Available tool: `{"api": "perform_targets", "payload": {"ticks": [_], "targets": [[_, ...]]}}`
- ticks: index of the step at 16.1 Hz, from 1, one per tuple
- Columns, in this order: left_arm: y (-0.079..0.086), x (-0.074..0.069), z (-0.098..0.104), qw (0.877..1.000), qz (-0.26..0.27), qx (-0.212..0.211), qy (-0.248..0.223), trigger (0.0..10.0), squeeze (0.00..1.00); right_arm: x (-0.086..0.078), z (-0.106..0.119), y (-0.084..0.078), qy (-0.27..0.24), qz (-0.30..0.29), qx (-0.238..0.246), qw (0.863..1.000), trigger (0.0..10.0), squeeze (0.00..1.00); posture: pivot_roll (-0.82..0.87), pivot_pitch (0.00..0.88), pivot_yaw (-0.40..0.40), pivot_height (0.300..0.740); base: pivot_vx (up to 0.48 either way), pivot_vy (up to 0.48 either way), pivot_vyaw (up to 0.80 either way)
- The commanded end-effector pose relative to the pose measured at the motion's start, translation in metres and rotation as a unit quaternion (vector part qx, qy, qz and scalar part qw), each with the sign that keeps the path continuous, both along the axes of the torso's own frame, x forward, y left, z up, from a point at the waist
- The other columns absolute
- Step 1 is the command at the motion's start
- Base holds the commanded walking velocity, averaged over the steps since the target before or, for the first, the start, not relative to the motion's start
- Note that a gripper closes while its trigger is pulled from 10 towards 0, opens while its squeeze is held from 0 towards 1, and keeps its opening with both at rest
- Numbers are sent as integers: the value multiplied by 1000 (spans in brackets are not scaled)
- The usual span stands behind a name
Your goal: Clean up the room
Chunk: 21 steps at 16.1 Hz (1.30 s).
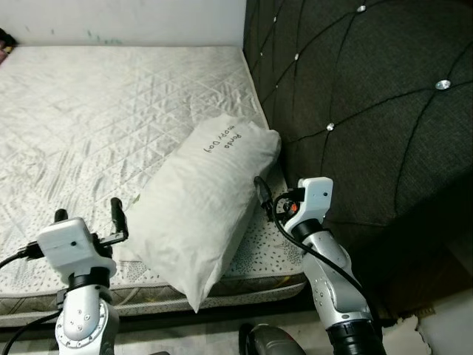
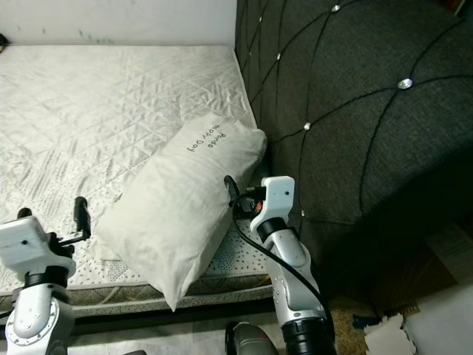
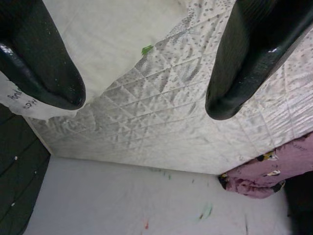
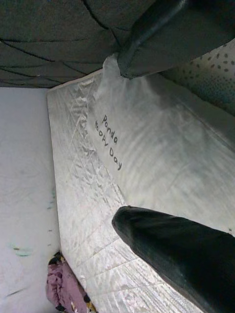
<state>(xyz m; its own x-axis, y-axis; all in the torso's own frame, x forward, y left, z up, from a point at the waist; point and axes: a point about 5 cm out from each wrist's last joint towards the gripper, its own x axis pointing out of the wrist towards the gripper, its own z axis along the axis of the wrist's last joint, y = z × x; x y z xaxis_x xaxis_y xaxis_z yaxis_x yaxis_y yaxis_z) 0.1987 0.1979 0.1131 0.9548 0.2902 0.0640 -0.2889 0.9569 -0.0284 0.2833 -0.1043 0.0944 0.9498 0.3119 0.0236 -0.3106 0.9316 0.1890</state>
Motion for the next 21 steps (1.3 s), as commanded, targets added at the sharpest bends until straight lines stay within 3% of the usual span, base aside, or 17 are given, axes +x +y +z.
{"api": "perform_targets", "payload": {"ticks": [1,3,4,7,21], "targets": [[-1,2,-2,1000,-2,5,-1,10000,0,2,0,1,1,5,0,1000,10000,0,-2,24,-12,740,0,0,0],[2,1,-5,1000,4,-2,0,10000,0,5,1,0,-11,-2,-16,1000,10000,0,-2,31,-15,740,0,0,0],[2,1,-5,1000,3,-4,-1,10000,0,7,5,-5,-16,-12,-57,998,10000,0,1,38,-19,740,0,0,0],[3,-1,-4,1000,12,-5,1,10000,0,7,14,-10,-25,-5,-44,999,10000,0,-3,73,-30,740,0,0,0],[6,5,-2,1000,19,-11,13,10000,0,13,13,0,-3,16,-63,998,10000,0,-3,110,-45,740,0,0,0]]}}
